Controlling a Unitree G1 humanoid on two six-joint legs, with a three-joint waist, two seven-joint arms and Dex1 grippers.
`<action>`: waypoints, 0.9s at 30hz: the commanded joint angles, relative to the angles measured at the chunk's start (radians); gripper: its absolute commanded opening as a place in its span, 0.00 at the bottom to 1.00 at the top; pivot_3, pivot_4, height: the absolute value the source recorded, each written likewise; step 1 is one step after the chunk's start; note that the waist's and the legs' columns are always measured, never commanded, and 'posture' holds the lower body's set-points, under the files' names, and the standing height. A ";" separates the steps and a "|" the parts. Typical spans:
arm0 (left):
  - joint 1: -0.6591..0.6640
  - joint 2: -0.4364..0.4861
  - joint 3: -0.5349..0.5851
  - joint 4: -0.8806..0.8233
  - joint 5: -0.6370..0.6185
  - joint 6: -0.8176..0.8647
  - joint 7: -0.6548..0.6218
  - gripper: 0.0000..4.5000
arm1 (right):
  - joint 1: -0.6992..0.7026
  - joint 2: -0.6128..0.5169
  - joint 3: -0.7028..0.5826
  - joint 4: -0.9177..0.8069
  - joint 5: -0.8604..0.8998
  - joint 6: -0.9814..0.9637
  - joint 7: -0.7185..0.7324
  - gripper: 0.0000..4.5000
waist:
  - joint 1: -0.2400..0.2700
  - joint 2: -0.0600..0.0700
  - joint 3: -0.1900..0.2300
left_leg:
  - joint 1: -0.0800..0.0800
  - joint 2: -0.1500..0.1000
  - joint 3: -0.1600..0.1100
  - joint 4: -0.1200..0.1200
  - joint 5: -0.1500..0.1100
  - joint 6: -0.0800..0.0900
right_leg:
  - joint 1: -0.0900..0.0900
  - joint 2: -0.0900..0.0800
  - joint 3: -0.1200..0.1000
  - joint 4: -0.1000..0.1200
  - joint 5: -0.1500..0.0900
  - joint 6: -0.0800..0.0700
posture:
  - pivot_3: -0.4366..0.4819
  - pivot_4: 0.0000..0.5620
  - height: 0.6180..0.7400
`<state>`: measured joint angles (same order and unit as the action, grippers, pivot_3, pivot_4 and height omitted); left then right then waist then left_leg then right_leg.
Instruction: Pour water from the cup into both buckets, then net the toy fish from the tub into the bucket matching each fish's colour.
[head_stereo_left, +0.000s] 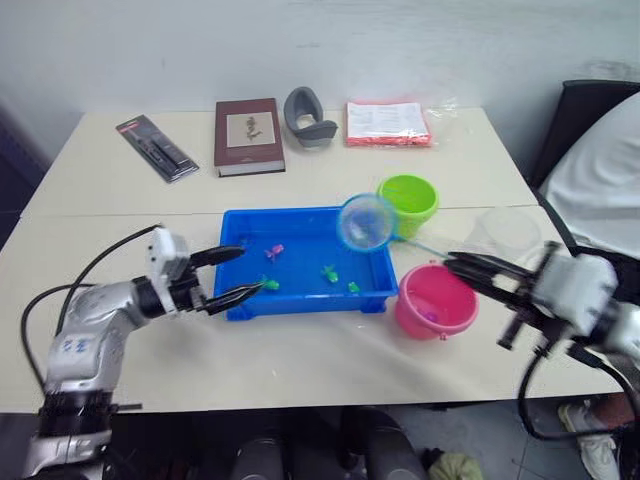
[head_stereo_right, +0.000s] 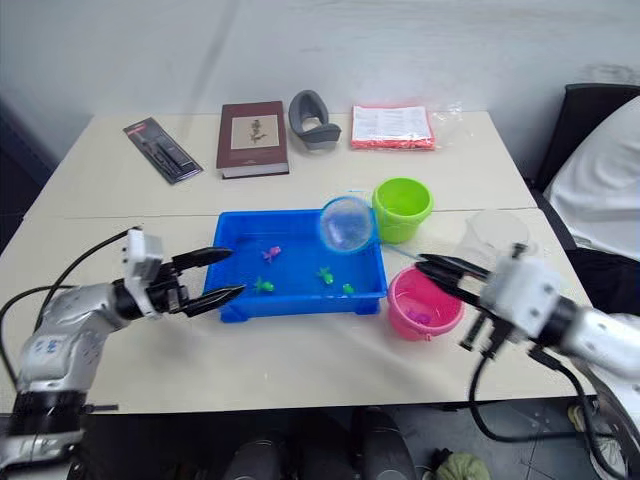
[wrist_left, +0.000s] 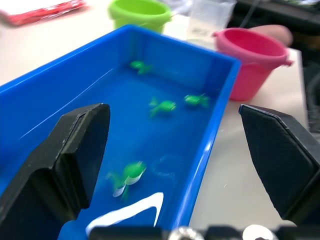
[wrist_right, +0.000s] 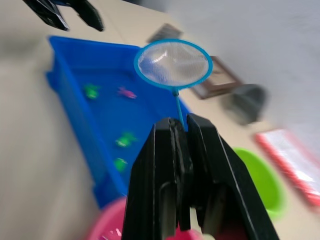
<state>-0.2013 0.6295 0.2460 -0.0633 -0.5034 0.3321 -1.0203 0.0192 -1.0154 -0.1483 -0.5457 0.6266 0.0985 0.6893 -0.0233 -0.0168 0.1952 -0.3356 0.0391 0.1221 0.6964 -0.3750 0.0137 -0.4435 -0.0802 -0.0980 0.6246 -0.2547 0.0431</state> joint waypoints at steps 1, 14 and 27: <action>0.035 0.025 0.070 -0.058 0.008 -0.034 0.058 0.99 | -0.178 0.074 0.158 0.032 0.008 0.233 -0.041 0.00 | 0.009 0.000 0.000 | -0.001 0.000 0.000 0.000 0.000 0.000 | 0.000 -0.001 -0.001 0.000 0.000 0.000 | 0.48 0.27 1.00; 0.168 0.042 0.147 -0.202 -0.046 0.090 0.195 0.99 | -0.545 0.288 0.477 0.256 -0.287 0.440 0.006 0.00 | 0.017 -0.001 -0.001 | -0.007 -0.001 -0.001 0.001 -0.001 0.000 | -0.003 -0.004 -0.007 -0.004 0.000 -0.002 | 0.48 0.27 1.00; 0.173 0.067 0.144 -0.235 -0.052 0.131 0.195 0.99 | -0.709 0.444 0.585 0.414 -0.464 0.569 0.051 0.00 | 0.017 -0.001 -0.001 | -0.007 0.000 -0.002 0.001 -0.001 -0.001 | -0.003 -0.004 -0.008 -0.003 0.000 -0.002 | 0.48 0.27 1.00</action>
<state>-0.0310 0.6805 0.3736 -0.2624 -0.5337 0.4666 -0.8220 -0.6621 -0.5869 0.4291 -0.1220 0.1750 0.6486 0.7233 -0.0067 -0.0175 0.1946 -0.3430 0.0387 0.1204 0.6970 -0.3760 0.0130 -0.4466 -0.0841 -0.1060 0.6214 -0.2545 0.0413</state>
